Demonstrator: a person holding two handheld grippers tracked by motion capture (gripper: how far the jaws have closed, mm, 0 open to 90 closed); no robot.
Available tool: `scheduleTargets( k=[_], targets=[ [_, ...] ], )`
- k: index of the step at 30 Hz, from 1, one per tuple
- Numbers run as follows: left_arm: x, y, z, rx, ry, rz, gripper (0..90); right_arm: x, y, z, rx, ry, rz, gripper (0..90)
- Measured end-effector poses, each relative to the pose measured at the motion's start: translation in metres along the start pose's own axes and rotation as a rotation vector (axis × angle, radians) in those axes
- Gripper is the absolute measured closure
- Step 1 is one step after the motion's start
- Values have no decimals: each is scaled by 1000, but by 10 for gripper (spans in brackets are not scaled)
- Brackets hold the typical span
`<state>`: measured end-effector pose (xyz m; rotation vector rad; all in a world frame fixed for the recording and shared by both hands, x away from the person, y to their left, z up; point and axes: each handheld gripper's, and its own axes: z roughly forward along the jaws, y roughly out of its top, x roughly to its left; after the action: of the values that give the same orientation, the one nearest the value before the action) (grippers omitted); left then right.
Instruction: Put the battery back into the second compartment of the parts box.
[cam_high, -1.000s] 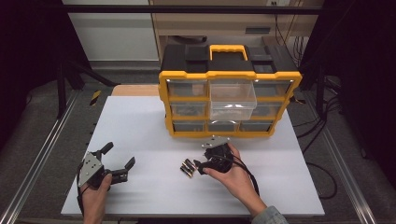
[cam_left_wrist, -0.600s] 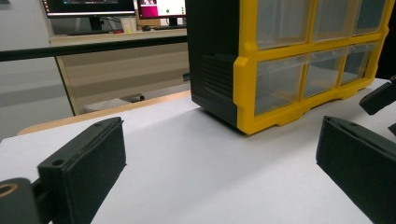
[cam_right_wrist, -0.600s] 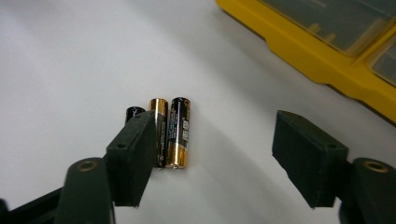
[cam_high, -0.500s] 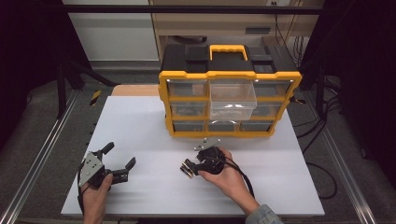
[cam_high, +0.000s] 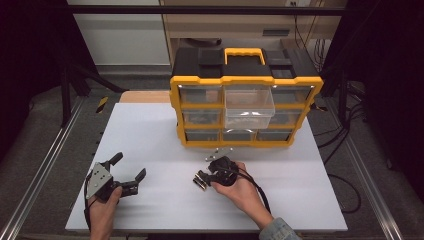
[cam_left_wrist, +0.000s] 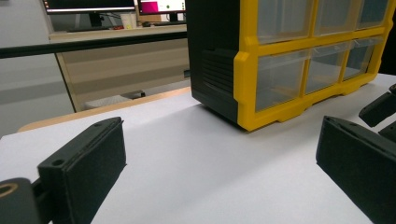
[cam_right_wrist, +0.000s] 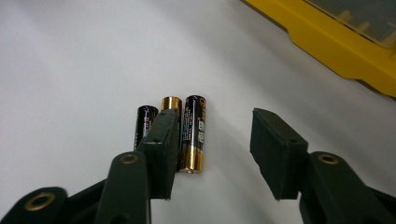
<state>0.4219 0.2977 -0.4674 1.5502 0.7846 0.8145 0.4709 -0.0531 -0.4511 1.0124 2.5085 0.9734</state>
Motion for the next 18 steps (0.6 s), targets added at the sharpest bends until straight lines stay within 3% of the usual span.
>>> scheduleTargets(
  k=[7,8,9,18],
  targets=[
    [1,0,0,3,13,-11,14,4,1,3,11,8,-1,576],
    [1,0,0,3,13,-11,14,5,2,4,17,8,19,583],
    [1,0,0,2,11,-10,14,4,1,4,14,16,-6,590],
    [1,0,0,3,5,-10,14,6,2,8,31,30,0,683]
  ],
)
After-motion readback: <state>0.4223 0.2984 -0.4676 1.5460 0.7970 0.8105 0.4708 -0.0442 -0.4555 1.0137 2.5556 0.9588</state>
